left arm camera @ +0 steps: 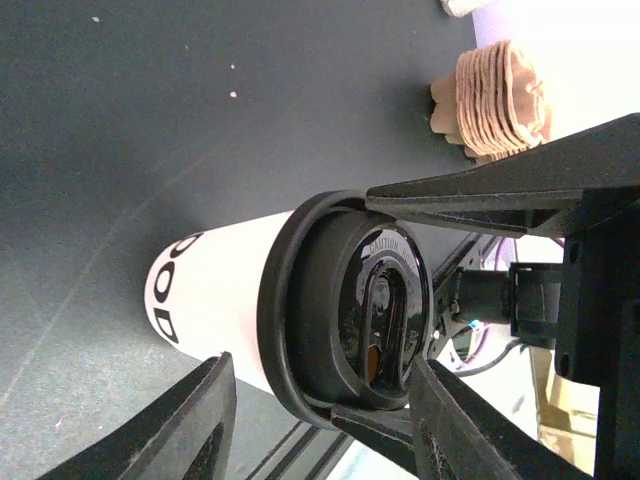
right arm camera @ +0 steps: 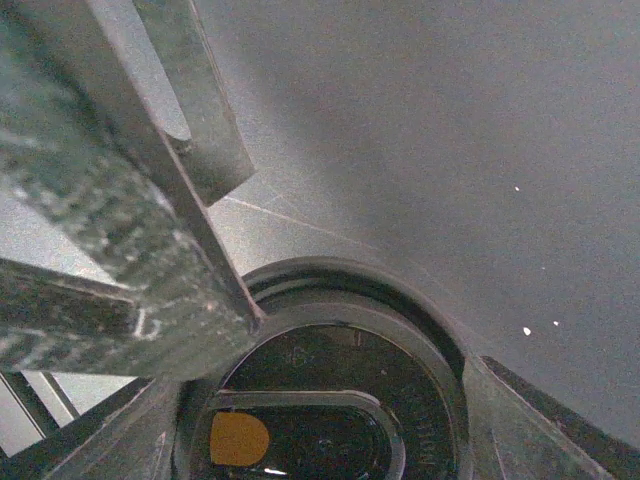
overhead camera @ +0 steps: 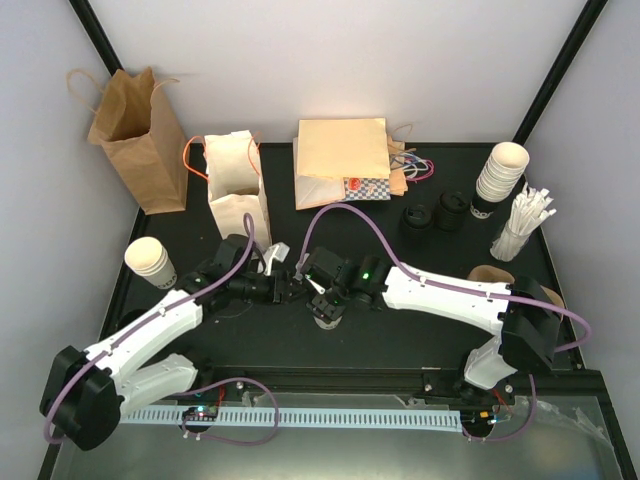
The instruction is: Pack the takeout coffee
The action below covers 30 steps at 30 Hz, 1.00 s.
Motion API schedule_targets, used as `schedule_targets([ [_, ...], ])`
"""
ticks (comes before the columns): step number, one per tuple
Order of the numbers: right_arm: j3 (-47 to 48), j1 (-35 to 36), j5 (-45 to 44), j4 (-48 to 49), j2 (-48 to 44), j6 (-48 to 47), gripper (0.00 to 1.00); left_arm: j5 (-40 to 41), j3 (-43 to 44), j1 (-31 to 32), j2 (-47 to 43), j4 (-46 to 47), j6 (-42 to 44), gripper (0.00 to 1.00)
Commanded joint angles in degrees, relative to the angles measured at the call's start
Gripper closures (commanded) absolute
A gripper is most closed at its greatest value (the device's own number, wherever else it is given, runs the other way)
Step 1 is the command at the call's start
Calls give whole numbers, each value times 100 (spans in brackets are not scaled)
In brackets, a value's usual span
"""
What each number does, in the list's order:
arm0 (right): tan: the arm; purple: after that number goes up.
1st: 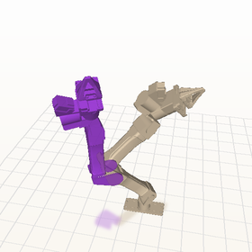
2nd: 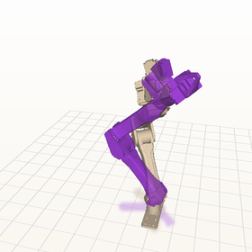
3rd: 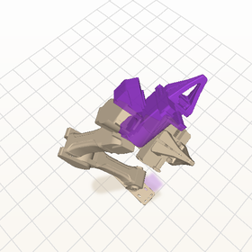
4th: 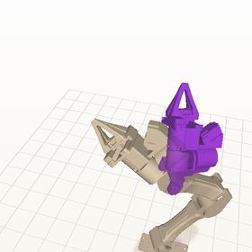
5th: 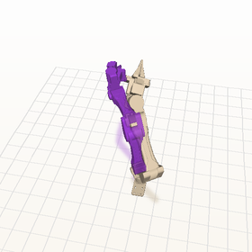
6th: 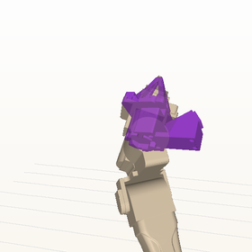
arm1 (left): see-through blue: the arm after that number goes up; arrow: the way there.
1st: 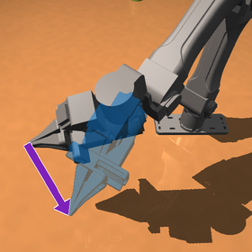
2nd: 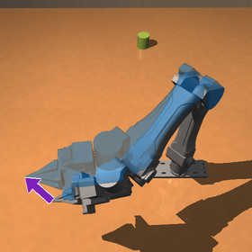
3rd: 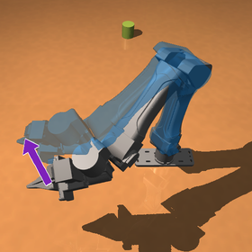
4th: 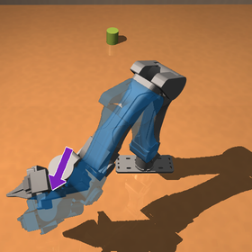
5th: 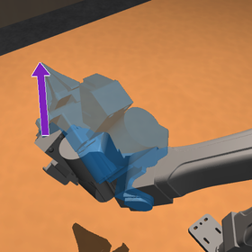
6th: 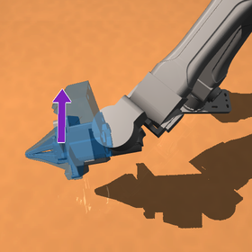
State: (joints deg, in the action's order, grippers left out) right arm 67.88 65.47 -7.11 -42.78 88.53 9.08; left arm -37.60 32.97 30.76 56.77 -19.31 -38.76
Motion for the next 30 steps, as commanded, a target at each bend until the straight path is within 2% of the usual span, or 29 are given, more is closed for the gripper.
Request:
schedule_targets([
  [1,-205,81,412,-433,74,37,27,-428,66,11,181,220,144,49],
  [10,-231,93,452,-391,75,35,27,-566,-18,55,598,509,221,46],
  [21,-222,105,377,-382,13,71,27,-284,-142,75,1186,659,272,46],
  [27,-163,105,270,-351,-80,184,24,-47,-238,113,1337,543,336,49],
  [30,-116,104,178,-330,-143,276,18,57,-247,137,1341,465,356,50],
])
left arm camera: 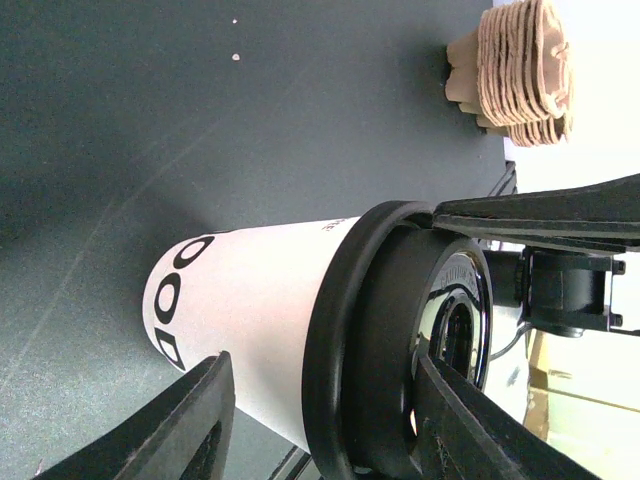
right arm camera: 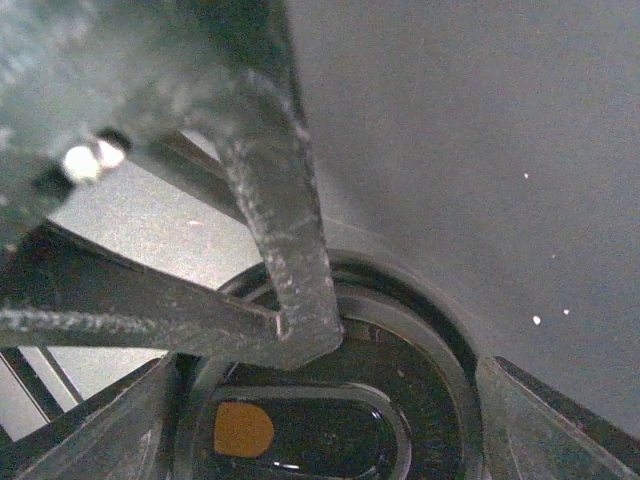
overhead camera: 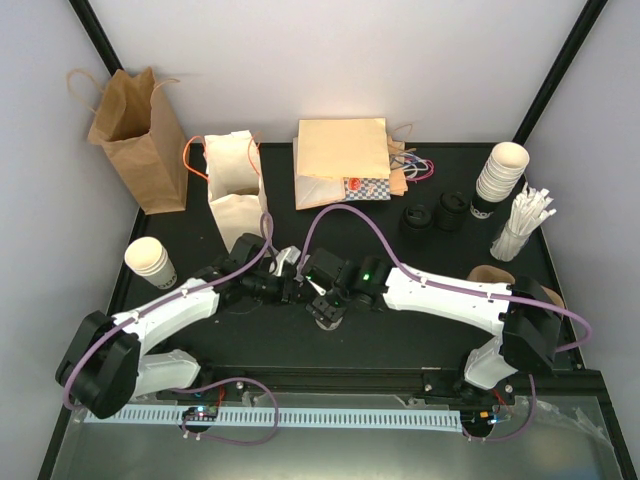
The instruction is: Pack the takeout coffee
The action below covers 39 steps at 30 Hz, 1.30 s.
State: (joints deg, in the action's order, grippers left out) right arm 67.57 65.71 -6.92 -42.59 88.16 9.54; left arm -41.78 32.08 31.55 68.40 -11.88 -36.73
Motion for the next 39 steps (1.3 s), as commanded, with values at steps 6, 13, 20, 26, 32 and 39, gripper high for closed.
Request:
schedule_targets([
  [6,54,82,-60,-303,-282,330,9,610,-132,107,165,-375,158,51],
  [13,54,86,-108,-177,-519,501,0,667,-123,146,195,-389,146,51],
  [20,158,80,-363,-454,-807,896,0,612,-77,150,-23,-411,55,51],
  [26,134,80,-911,-522,-1413,1428,0,617,146,160,-430,-503,-84,45],
  [32,96,63,-1359,-430,-1779,1973,0,717,527,158,-743,-893,-7,39],
  [39,391,57,-1455,-839,-1819,2348,0,983,853,61,-1067,-1334,159,34],
])
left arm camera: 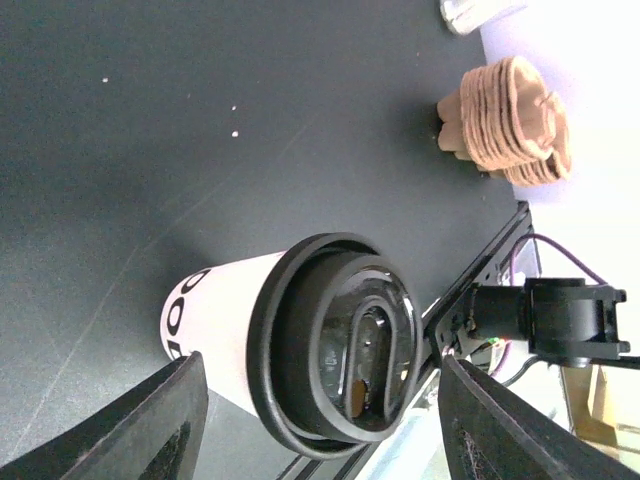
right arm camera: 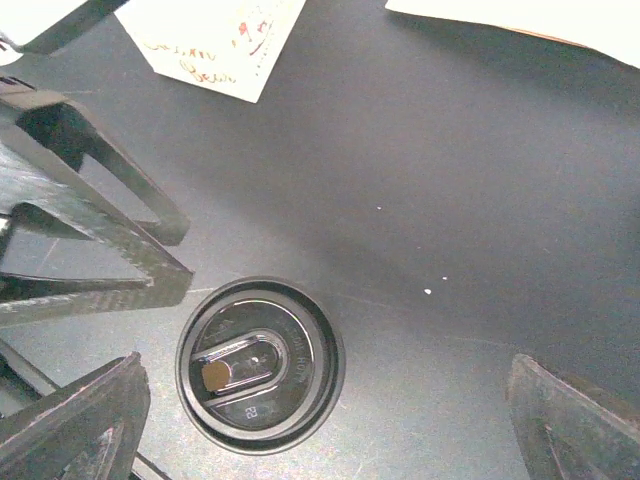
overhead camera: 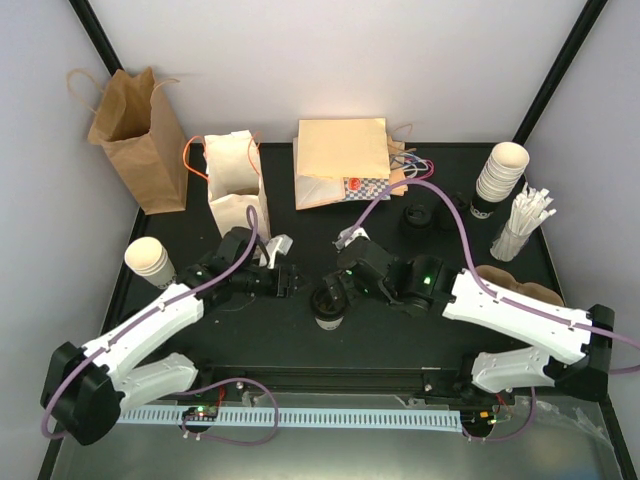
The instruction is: Pack the takeout coffee
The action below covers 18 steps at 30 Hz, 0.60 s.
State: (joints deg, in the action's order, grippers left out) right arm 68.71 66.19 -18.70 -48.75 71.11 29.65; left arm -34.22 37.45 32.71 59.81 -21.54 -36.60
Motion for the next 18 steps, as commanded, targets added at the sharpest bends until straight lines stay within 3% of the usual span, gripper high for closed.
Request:
schedule_targets([
  [1,287,11,-320,-206,-179,348,0,252,352,-88,-262,-449,171,31],
  [8,-16,-6,-346,192,-606,489,0,475,536,-242,-606,-902,488,2],
  [18,137,-2,106,-229,17,844,0,996,606,-310,-1007,-1478,942,1],
])
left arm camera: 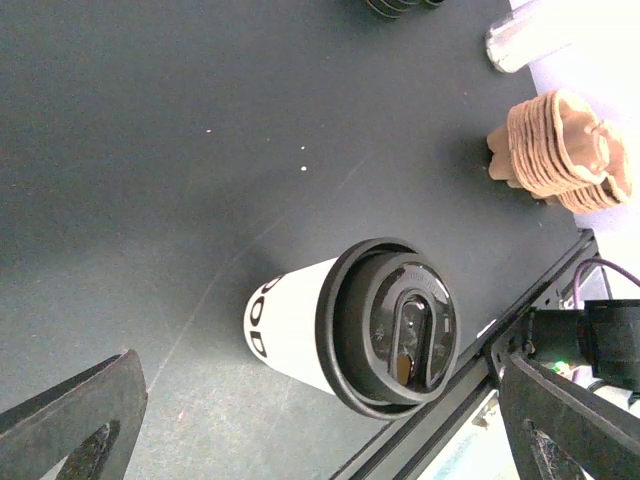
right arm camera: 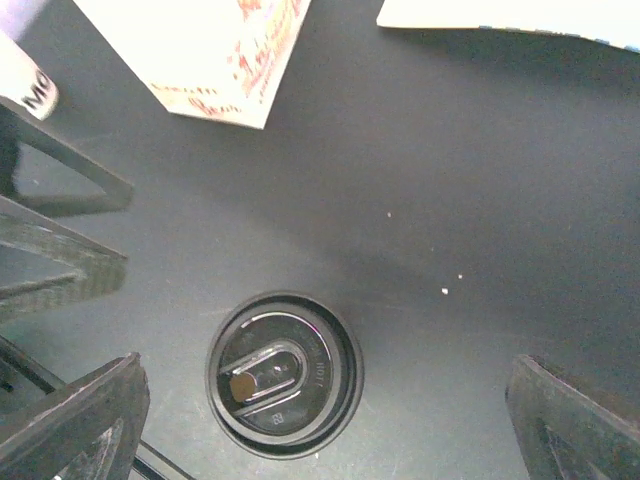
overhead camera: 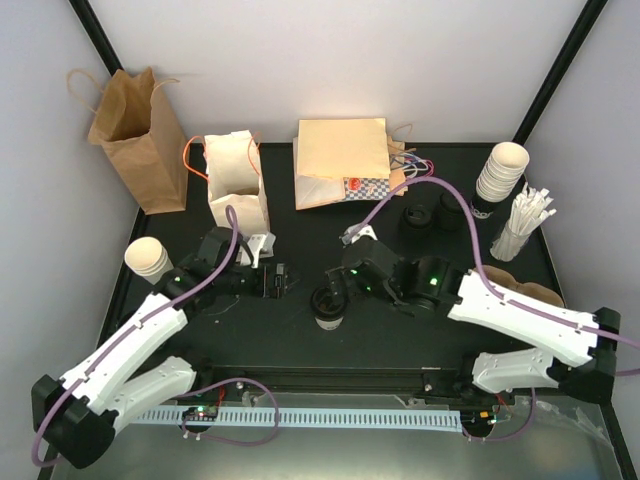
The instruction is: Pack the takeout coffee
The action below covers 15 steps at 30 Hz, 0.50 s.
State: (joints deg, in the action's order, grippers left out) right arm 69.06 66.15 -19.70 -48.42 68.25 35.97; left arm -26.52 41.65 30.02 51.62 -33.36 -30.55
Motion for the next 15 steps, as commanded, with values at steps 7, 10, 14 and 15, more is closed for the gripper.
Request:
schedule_targets([
  [7,406,20,469,-632,870,876,0,259,108,-41,-355,-441,544,1],
  [10,687,40,508,-1075,1347,1173,0,208,25,-46,-426,-429,559,1],
  [14,1228,127,353,-1676,1925,1692,0,130,-108,-53,-517,-399,585,1],
  [15,1383,148,311,-1843,2042,1838,0,103,-139,-51,-539,-380,572,1],
])
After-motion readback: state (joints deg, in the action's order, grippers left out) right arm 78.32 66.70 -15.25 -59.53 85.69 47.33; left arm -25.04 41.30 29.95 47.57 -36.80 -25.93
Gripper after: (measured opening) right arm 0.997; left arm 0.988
